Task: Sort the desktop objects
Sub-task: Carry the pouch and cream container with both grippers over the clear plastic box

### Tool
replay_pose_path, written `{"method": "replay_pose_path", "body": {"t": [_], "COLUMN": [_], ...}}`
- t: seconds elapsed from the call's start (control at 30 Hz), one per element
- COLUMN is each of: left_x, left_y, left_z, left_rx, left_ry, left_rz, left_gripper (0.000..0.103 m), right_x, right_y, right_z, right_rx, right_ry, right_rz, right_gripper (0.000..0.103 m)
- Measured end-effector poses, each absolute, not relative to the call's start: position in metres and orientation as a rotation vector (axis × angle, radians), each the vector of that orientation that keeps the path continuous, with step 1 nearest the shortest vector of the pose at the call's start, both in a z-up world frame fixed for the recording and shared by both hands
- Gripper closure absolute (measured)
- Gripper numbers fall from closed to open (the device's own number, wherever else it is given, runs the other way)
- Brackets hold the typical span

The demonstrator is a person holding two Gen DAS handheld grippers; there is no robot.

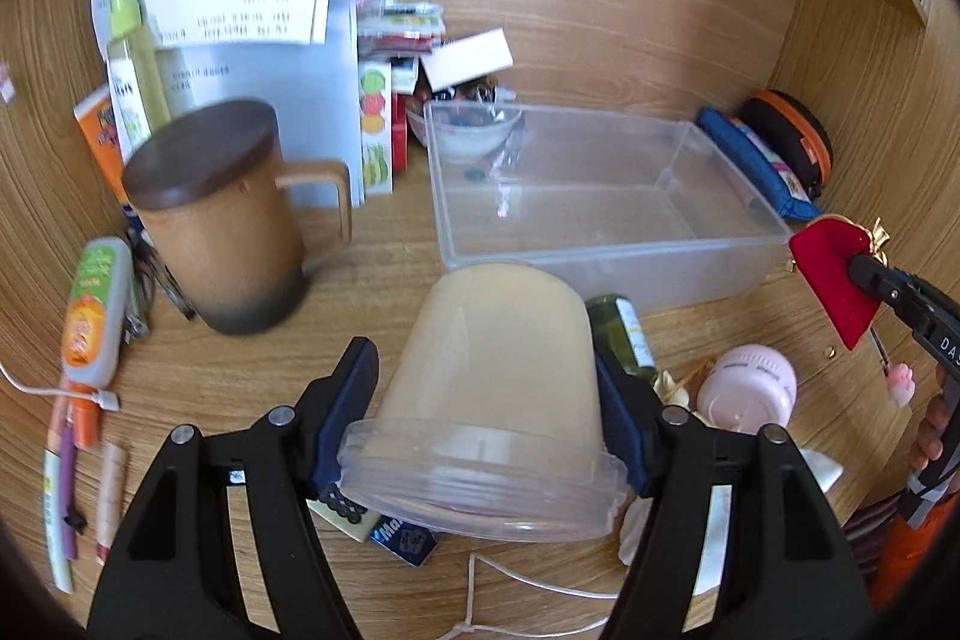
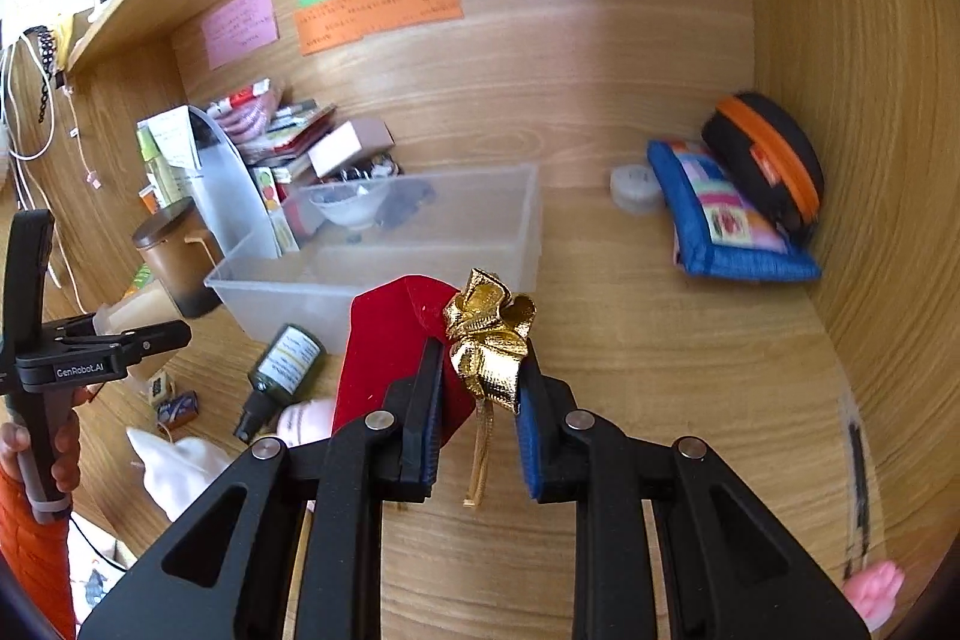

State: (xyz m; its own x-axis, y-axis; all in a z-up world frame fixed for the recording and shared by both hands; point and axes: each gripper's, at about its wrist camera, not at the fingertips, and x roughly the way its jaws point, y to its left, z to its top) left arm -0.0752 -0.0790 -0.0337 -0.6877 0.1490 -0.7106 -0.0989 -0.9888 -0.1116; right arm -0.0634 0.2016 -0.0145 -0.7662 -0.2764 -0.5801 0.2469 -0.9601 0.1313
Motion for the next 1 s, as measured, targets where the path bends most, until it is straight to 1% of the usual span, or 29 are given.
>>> {"method": "replay_pose_path", "body": {"t": [0.2, 0.37, 1.0], "left_x": [-0.074, -0.071, -0.087], "left_y": [-0.077, -0.073, -0.048], "left_z": [-0.013, 0.005, 0.050], "left_rx": [-1.110, -1.059, -0.945], "left_ry": [-0.079, -0.048, 0.057], "left_rz": [2.795, 2.822, 2.868], "left_gripper": [0.034, 0.034, 0.034], "right_x": [-0.070, -0.076, -0.103], "right_y": [0.189, 0.183, 0.161], "right_z": [0.004, 0.017, 0.057], "right_rx": [0.850, 0.819, 0.729], "right_ry": [0.010, -0.006, 0.053], "right_rz": [-2.710, -2.687, -2.636], "right_gripper": [0.084, 0.084, 0.084]}}
